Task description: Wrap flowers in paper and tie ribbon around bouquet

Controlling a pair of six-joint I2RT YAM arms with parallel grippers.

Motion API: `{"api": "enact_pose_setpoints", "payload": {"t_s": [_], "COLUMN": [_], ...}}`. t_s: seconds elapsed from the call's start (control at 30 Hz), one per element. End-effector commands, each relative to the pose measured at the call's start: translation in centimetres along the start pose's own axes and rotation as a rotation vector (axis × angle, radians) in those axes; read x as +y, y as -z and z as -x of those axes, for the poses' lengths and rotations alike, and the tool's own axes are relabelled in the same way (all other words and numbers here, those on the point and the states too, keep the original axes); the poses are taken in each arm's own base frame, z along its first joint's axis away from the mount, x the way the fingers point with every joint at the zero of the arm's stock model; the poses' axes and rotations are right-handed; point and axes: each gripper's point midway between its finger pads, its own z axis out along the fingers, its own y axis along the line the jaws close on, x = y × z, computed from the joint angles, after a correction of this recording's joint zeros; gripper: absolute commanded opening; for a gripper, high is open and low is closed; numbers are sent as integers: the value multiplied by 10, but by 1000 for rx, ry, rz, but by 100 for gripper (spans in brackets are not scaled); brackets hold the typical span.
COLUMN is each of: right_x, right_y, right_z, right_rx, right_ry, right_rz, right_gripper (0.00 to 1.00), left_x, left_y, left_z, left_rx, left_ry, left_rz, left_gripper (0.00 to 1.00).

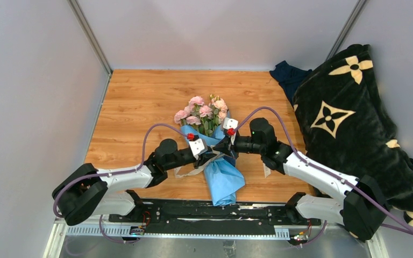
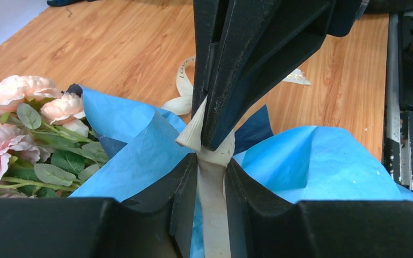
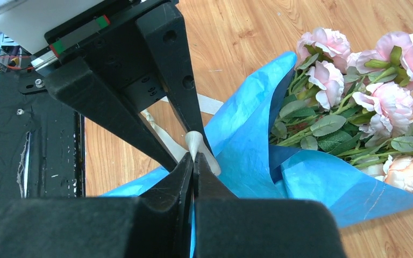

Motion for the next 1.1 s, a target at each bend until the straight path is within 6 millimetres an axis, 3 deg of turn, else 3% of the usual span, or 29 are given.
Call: {"api": "enact_pose_setpoints", "payload": {"t_s": [0.0, 0.1, 0.17, 0.23, 0.37, 0.47, 0.57, 0.6, 0.63, 0.73, 0.83, 1.07], "right_x": [1, 0, 0, -2, -26, -62, -106, -119, -123, -120, -114, -99], "right_y": [-2, -3, -4, -4, 12, 48, 108, 136, 155, 176, 184, 149], "right_z": [7, 8, 9, 9, 9, 7, -29, -53, -80, -126, -161, -200], "right_rx": [-23, -27, -29, -17, 65, 121, 185, 226, 275, 414, 574, 718], "right_ry": [-12, -16, -21, -41, -150, -274, -513, -615, -713, -806, -868, -1036], "right_rz": [14, 12, 13, 2, -156, -409, -778, -933, -1030, -1104, -1093, -840], "right_gripper": [0, 0, 0, 1, 39, 47, 50, 50, 51, 51, 51, 48], "left_x": [-1, -4, -5, -4, 0, 3, 5, 6, 6, 8, 9, 7], "left_y": [-5, -6, -6, -6, -1, 3, 7, 9, 10, 13, 16, 20], "left_z": [12, 12, 14, 16, 12, 6, 3, 3, 3, 3, 1, 1], "left_rx": [-50, -50, -56, -63, -50, -31, -27, -31, -36, -38, -29, -33], "left_ry": [12, 20, 31, 46, 75, 68, 49, 44, 41, 33, 22, 17], "left_rz": [6, -5, -8, -2, 40, 64, 85, 90, 95, 107, 117, 117], "left_gripper": [29, 19, 4, 0, 0, 0, 0, 0, 0, 0, 0, 0]}}
